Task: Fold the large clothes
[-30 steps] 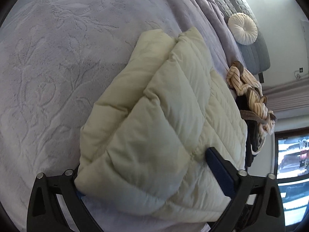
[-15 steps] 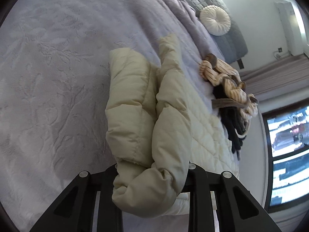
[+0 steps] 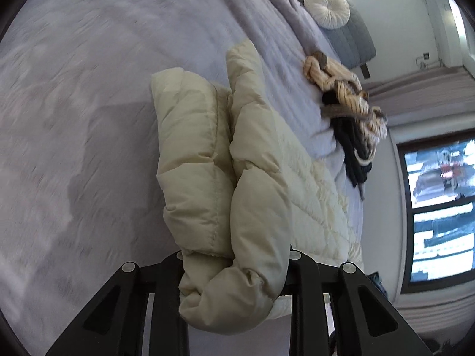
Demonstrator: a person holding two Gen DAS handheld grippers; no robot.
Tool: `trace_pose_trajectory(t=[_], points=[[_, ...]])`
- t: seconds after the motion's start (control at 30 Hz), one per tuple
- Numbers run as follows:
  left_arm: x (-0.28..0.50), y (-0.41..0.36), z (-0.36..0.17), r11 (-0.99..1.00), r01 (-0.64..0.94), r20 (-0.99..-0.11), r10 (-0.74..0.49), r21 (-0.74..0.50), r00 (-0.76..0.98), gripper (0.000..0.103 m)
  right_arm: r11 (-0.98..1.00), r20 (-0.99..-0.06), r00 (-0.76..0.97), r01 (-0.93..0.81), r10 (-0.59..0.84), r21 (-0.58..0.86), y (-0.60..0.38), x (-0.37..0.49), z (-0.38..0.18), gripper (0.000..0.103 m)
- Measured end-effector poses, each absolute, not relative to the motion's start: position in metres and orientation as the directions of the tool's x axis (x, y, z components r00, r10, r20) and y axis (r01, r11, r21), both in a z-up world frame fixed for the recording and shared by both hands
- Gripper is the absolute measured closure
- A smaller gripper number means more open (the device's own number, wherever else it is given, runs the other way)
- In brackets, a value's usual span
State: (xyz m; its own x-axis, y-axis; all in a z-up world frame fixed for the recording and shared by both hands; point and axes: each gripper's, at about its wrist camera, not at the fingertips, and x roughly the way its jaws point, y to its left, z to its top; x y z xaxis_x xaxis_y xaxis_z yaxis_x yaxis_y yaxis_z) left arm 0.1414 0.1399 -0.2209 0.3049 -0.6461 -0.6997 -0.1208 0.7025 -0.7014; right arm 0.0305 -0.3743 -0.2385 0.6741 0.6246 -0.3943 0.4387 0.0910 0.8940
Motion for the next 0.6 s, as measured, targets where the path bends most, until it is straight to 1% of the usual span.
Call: trace_pose_trajectory(t=[0.13, 0.2, 0.27, 0.33, 0.4, 0.43, 0.47, 0.5, 0.53, 0.6], points=[[0.117, 0.144, -0.229, 0.756, -0.102, -0.751, -0.607, -0.647, 0.262, 0.074, 0.093, -0.41, 0.66, 0.46, 0.63, 0.883, -0.369, 0.02, -0.242, 0.08], [0.112, 0.141, -0.234, 0.782, -0.102, -0.779, -0.582, -0.615, 0.236, 0.073, 0.111, -0.446, 0.641, 0.492, 0.625, 0.863, -0.369, 0.02, -0.248, 0.08], [0.11, 0.138, -0.237, 0.804, -0.093, -0.8, -0.559, -0.587, 0.218, 0.07, 0.123, -0.472, 0.625, 0.518, 0.621, 0.847, -0.365, 0.025, -0.255, 0.078], [0.109, 0.137, -0.238, 0.836, -0.09, -0.832, -0.516, -0.541, 0.203, 0.052, 0.13, -0.491, 0.617, 0.534, 0.615, 0.835, -0.365, 0.032, -0.256, 0.075], [0.106, 0.141, -0.236, 0.857, -0.085, -0.852, -0.486, -0.508, 0.193, 0.05, 0.149, -0.523, 0.605, 0.558, 0.601, 0.817, -0.365, 0.035, -0.25, 0.072], [0.106, 0.142, -0.235, 0.864, -0.078, -0.859, -0.478, -0.497, 0.184, 0.049, 0.16, -0.537, 0.596, 0.567, 0.597, 0.808, -0.365, 0.037, -0.246, 0.068], [0.106, 0.143, -0.233, 0.872, -0.074, -0.867, -0.467, -0.484, 0.176, 0.043, 0.187, -0.57, 0.573, 0.589, 0.589, 0.786, -0.365, 0.039, -0.24, 0.061], [0.105, 0.145, -0.229, 0.892, -0.074, -0.887, -0.429, -0.446, 0.173, 0.024, 0.21, -0.593, 0.556, 0.602, 0.583, 0.771, -0.365, 0.036, -0.237, 0.06], [0.104, 0.148, -0.226, 0.903, -0.075, -0.896, -0.404, -0.422, 0.184, 0.015, 0.233, -0.615, 0.538, 0.614, 0.576, 0.754, -0.363, 0.038, -0.233, 0.059], [0.103, 0.153, -0.217, 0.912, -0.058, -0.899, -0.387, -0.405, 0.204, 0.015, 0.285, -0.665, 0.496, 0.638, 0.558, 0.715, -0.362, 0.037, -0.224, 0.056]])
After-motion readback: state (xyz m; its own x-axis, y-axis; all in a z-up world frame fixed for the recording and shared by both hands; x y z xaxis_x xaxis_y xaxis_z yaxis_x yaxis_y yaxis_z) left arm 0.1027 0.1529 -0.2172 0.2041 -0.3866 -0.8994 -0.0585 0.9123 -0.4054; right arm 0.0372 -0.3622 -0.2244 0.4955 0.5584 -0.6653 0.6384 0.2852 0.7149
